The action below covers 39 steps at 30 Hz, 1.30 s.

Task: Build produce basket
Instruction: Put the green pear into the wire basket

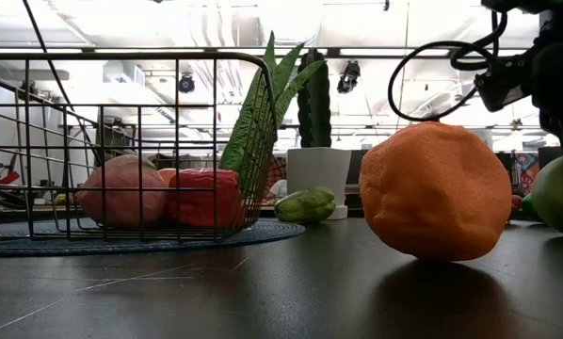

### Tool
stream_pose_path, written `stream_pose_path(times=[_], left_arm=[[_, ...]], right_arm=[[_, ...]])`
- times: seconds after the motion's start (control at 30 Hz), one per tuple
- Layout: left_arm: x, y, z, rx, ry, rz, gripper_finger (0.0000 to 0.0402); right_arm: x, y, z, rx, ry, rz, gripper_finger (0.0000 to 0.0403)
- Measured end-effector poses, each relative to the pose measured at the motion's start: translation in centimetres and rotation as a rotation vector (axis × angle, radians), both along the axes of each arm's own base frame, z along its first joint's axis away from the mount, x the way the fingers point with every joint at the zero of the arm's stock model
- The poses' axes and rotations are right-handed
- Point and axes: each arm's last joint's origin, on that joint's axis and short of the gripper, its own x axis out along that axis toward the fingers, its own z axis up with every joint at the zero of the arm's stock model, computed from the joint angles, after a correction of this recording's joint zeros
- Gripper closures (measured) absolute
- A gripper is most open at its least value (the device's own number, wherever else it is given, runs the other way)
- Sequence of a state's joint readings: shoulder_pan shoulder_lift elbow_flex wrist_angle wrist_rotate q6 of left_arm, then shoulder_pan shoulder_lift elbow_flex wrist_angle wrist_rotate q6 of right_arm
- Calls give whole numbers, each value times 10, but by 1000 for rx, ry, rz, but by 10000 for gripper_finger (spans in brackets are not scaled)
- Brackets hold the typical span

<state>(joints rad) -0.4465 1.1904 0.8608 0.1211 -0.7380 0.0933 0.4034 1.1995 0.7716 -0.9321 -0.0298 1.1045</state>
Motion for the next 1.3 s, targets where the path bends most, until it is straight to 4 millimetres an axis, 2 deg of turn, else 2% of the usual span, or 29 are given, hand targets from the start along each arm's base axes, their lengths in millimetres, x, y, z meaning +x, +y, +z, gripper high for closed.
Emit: stream_pose_path(times=[0.23,0.37,0.5,0.7,0.8,0.9,0.97,1.17,1.3], left_arm=[[0,0,1,-7,-12,0,272],[1,0,4,-25,-44,1,272],[1,-1,7,-46,-81,1,272],[2,-1,14,-82,-153,-5,272],[3,-2,18,-108,-193,-41,272],[6,-5,19,-150,-235,-81,272],[12,-8,17,-162,-262,-89,272],[35,-17,0,-184,-315,-104,272],[49,-19,-11,-197,-353,-112,268]], right_arm=[[-3,-4,14,-104,-126,103,180],[-3,-1,28,-264,-255,272,179],[-2,10,46,-504,-428,479,179],[3,44,66,-951,-647,845,180],[11,55,68,-1159,-590,1089,180],[17,60,63,-1335,-418,1433,180],[21,63,59,-1396,-331,1558,180],[35,70,50,-1612,-63,1632,181],[44,77,49,-1670,-39,1641,181]])
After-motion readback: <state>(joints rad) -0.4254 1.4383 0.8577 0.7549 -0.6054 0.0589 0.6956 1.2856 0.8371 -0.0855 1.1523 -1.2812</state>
